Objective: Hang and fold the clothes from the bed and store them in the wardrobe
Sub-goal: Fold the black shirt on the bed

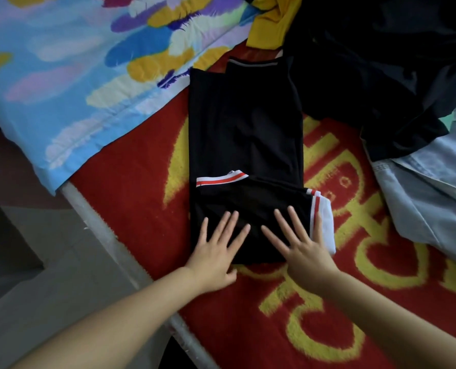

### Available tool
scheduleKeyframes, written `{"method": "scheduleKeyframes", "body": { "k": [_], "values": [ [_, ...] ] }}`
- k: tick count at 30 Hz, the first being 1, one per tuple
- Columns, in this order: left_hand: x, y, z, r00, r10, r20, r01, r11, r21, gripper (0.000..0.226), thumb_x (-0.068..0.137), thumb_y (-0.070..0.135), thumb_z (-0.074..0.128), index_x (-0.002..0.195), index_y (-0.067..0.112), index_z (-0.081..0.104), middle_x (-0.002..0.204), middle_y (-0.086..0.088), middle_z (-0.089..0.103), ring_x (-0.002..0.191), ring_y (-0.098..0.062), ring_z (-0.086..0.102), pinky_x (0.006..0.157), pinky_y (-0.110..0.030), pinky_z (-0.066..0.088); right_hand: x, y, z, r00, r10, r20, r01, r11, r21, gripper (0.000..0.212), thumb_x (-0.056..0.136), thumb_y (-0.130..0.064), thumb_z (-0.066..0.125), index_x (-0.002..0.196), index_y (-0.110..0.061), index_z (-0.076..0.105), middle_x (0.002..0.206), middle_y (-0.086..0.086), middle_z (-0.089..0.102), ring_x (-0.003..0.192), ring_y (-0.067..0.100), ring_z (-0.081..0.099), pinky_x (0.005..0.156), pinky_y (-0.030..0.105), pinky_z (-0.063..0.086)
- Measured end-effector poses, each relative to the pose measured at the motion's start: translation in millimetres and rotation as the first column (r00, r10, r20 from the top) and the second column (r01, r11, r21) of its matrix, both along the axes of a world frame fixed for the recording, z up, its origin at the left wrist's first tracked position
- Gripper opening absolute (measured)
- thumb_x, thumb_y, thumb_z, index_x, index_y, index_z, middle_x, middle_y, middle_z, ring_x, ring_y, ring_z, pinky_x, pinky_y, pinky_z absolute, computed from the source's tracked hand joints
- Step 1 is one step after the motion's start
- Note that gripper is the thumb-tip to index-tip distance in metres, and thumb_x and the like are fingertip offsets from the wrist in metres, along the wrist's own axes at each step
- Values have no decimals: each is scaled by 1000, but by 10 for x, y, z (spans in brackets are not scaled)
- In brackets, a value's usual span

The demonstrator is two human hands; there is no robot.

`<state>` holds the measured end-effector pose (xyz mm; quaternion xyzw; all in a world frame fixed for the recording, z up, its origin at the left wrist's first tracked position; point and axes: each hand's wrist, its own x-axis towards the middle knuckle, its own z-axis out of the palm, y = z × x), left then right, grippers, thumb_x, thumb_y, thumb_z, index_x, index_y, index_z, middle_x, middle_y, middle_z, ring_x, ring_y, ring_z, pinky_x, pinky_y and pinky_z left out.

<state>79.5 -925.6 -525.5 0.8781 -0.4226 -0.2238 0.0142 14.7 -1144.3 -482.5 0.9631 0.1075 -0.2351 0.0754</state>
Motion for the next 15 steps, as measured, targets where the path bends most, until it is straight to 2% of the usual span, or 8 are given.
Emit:
{"method": "scheduleKeyframes", "body": {
  "k": [1, 2, 4, 7, 10, 13, 14, 15],
  "values": [
    [29, -44, -63, 997, 56, -61, -50, 994, 100, 114, 78, 51, 59, 142, 24, -32, 147, -17, -38, 142, -31, -28, 112, -61, -6, 64, -41, -89, 998, -32, -63, 29, 998, -46, 104, 82, -21, 57, 146, -31, -24, 159, 15, -14, 142, 39, -20, 103, 75, -6],
    [82, -102, -104, 988, 131, -86, -116, 979, 166, 116, 79, 45, 61, 139, 26, -37, 144, -17, -43, 137, -29, -36, 111, -61, -9, 152, -69, -164, 992, -54, -115, 43, 994, -98, 103, 88, -22, 51, 138, -31, -38, 156, 13, -26, 139, 39, -30, 101, 74, -14],
    [183, -238, -121, 969, 233, -81, -210, 951, 226, 112, 83, 23, 61, 141, 27, -35, 146, -19, -41, 135, -30, -39, 110, -63, -8, 313, -73, -257, 984, -93, -153, 71, 988, -139, 102, 92, -25, 49, 133, -32, -44, 155, 11, -29, 140, 39, -28, 102, 73, -15],
    [195, -336, -47, 963, 253, -99, -219, 939, 265, 104, 86, -1, 52, 145, 28, -29, 150, -22, -35, 140, -35, -31, 111, -63, -3, 388, -24, -232, 973, -118, -198, 89, 985, -147, 102, 91, -22, 52, 138, -34, -37, 157, 9, -25, 143, 39, -22, 104, 73, -10],
    [211, -286, 174, 927, 245, -283, -144, 932, 334, 103, 82, -13, 44, 149, 33, -19, 151, -18, -34, 141, -32, -29, 116, -57, -1, 396, -18, -90, 948, -107, -300, 71, 989, -130, 93, 92, -13, 49, 146, -38, -23, 159, 5, -19, 145, 37, -16, 106, 72, -7],
    [119, -128, 504, 735, 284, -616, -67, 934, 351, 93, 82, -14, 33, 152, 36, -2, 157, -13, -21, 146, -26, -17, 119, -42, 8, 295, 27, 175, 823, -49, -567, 27, 999, -47, 87, 91, -10, 44, 150, -40, -12, 161, 0, -11, 147, 35, -6, 110, 68, -3],
    [80, -65, 608, 655, 271, -705, -14, 938, 347, 87, 83, -11, 32, 152, 35, 6, 160, -12, -8, 148, -26, -2, 118, -35, 17, 220, 44, 262, 755, -19, -656, 34, 999, 10, 87, 89, -8, 45, 151, -40, -6, 161, -1, -4, 148, 33, 2, 114, 61, 6],
    [56, 0, 696, 580, 262, -772, 39, 937, 348, 81, 83, -8, 32, 152, 33, 18, 158, -10, 16, 144, -25, 23, 111, -30, 30, 147, 54, 349, 683, 14, -731, 54, 996, 70, 87, 87, -6, 48, 152, -40, 1, 161, -1, 7, 146, 30, 13, 117, 51, 18]
  ]
}}
